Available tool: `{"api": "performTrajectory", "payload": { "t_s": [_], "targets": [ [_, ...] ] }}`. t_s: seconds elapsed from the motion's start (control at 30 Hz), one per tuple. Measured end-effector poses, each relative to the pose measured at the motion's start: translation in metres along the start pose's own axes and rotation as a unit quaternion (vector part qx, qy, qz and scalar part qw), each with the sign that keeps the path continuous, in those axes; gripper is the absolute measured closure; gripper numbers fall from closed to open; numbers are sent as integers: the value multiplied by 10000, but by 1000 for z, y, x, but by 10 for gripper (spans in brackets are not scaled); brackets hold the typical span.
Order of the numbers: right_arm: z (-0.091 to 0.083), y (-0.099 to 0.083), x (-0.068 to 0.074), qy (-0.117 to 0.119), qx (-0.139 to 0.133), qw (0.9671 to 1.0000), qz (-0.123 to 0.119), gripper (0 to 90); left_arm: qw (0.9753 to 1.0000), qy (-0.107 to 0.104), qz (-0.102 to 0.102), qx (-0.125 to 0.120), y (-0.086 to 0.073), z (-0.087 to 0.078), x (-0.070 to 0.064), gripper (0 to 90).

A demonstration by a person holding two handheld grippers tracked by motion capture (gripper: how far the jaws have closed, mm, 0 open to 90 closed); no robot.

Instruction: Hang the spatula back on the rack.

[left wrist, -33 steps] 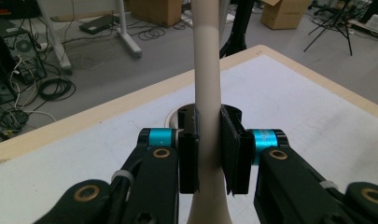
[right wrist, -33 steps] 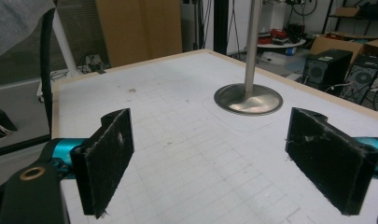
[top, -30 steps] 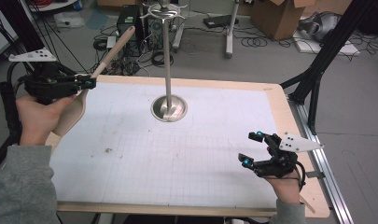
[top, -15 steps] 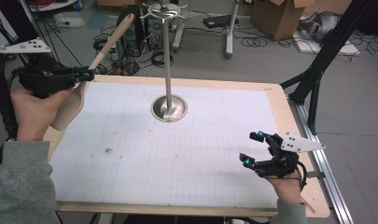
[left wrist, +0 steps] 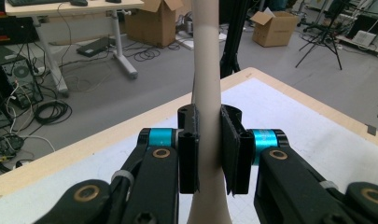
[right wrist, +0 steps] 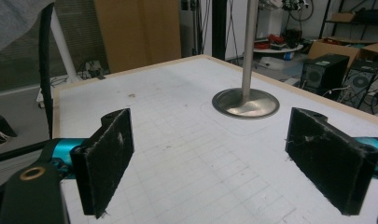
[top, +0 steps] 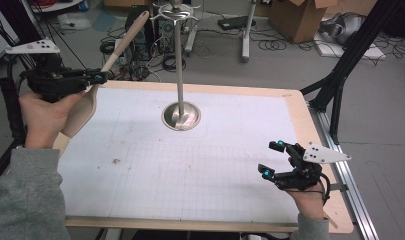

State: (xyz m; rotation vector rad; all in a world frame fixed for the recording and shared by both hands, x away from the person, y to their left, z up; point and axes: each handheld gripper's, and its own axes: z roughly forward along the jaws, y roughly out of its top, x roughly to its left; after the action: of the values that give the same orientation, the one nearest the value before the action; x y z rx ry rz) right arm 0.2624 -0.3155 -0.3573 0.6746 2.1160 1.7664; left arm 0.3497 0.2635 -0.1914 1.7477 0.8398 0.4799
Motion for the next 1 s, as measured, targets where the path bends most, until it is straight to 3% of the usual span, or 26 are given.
{"api": "performTrajectory", "payload": {
  "t_s": [0.63, 1.0],
  "targets": [
    [-2, 0, 0, -5, -26, 10000, -20, 143, 9997, -113, -197, -49, -7, 18, 3, 780],
    [-3, 0, 0, -17, -19, 10000, -1, 143, 9997, -191, -172, -7, -8, 21, 3, 780]
  ]
}}
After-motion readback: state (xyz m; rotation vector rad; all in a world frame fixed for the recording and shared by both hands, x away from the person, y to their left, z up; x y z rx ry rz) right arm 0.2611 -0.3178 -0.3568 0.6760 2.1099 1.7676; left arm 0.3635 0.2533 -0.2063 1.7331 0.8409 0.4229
